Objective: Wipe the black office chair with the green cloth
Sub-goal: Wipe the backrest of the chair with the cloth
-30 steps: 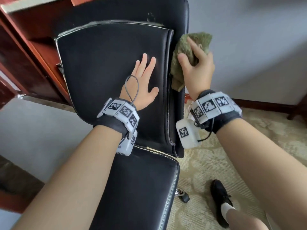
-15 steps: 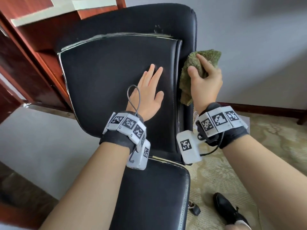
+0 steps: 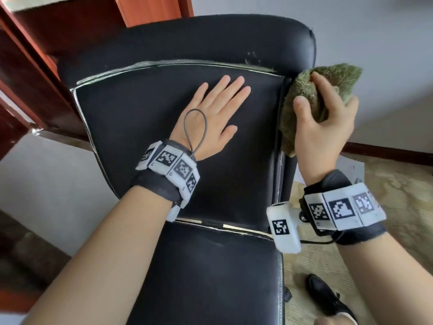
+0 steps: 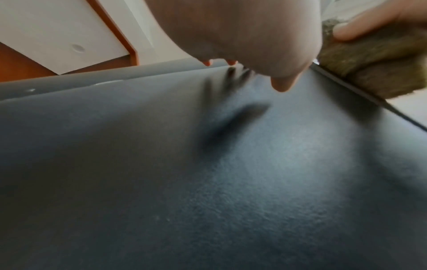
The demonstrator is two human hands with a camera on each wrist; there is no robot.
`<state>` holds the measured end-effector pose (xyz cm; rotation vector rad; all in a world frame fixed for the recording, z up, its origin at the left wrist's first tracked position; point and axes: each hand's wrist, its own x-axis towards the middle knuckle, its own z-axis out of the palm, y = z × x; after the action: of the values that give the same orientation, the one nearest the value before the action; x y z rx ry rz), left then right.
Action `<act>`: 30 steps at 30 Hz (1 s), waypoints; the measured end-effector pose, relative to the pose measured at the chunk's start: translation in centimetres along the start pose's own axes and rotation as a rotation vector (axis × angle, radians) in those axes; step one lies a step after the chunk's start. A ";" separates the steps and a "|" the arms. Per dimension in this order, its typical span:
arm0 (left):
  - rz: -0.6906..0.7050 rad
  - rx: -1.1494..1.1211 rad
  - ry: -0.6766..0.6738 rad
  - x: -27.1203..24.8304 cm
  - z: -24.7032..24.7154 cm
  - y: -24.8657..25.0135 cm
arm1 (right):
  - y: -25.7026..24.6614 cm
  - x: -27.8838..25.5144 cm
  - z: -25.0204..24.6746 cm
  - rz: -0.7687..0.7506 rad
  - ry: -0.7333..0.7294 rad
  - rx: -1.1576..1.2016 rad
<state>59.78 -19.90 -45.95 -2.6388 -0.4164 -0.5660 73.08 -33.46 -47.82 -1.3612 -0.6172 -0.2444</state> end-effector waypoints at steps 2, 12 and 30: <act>0.038 0.011 -0.019 0.2 0.0 -0.8 | -0.5 0.3 0.6 -0.009 -0.033 -0.058; 0.167 0.029 -0.124 0.6 -1.1 -5.0 | -2.2 2.0 2.9 -0.183 -0.182 -0.388; 0.056 -0.122 -0.256 0.4 -2.3 -6.9 | -1.6 3.3 5.1 -0.449 -0.432 -0.815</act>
<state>56.85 -14.86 -41.64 -2.8417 -0.3924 -0.2422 73.61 -28.31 -44.31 -2.0707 -1.2760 -0.6183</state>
